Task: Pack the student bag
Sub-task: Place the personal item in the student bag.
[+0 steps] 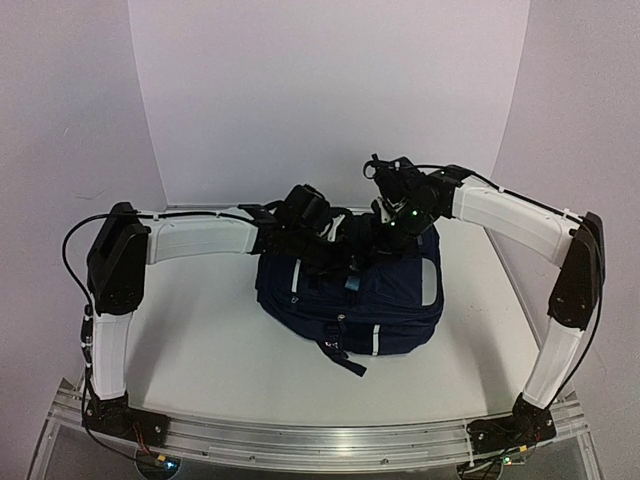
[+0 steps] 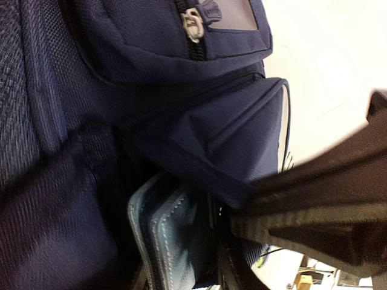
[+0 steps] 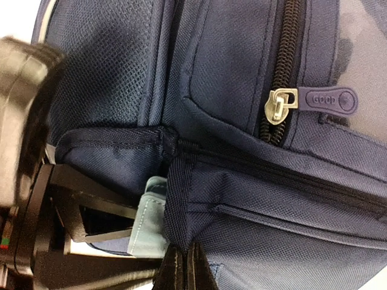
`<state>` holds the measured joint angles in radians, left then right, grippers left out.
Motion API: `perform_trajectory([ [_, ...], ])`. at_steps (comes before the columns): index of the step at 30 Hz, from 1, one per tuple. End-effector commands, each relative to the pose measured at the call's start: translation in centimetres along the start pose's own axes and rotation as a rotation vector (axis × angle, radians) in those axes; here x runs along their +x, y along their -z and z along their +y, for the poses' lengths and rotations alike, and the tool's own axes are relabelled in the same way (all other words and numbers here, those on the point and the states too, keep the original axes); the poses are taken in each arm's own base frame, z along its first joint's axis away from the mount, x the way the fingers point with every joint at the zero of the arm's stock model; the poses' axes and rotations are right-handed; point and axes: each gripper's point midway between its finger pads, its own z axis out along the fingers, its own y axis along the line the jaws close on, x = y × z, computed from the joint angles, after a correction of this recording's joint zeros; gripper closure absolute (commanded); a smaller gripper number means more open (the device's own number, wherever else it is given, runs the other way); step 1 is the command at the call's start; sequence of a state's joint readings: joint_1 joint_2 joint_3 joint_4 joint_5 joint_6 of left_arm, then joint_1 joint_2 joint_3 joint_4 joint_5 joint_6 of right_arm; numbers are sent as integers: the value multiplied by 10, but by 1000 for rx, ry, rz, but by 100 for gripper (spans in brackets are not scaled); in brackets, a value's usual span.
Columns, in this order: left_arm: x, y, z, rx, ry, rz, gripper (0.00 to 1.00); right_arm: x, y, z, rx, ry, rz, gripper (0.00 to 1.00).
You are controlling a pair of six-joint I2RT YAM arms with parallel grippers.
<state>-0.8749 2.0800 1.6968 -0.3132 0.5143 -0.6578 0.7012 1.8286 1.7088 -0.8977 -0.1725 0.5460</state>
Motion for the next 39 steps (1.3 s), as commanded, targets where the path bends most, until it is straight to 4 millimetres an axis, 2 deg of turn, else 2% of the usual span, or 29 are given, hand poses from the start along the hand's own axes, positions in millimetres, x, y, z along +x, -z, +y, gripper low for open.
perform_trajectory([
  [1, 6, 37, 1, -114, 5, -35, 54, -17, 28, 36, -142, 13, -88, 100],
  [2, 8, 42, 1, -127, 8, -40, 50, -16, 28, 35, -141, 12, -87, 100],
  [4, 8, 49, 0, -134, 14, -49, 49, -17, 28, 34, -138, 10, -88, 100],
  [13, 21, 47, -12, -79, 0, -35, 64, -12, 25, 33, -144, -5, -73, 100],
  [19, 20, 34, -11, -58, -26, -15, 83, -12, 26, 35, -151, -5, -71, 100],
  [23, 23, 19, -32, 67, -87, 33, 95, -12, 25, 36, -156, -11, -67, 100],
  [25, 25, 14, -45, 140, -127, 65, 89, -12, 23, 37, -161, -13, -62, 100],
  [29, 30, 10, -57, 220, -166, 100, 67, -14, 21, 40, -168, -14, -59, 100],
  [32, 29, 11, -62, 260, -178, 81, 62, -14, 18, 41, -169, -18, -52, 100],
  [37, 25, 6, -62, 275, -177, 59, 49, -11, 14, 41, -175, -28, -34, 100],
  [39, 24, 4, -54, 245, -142, 47, 45, -11, 12, 39, -167, -35, -32, 100],
])
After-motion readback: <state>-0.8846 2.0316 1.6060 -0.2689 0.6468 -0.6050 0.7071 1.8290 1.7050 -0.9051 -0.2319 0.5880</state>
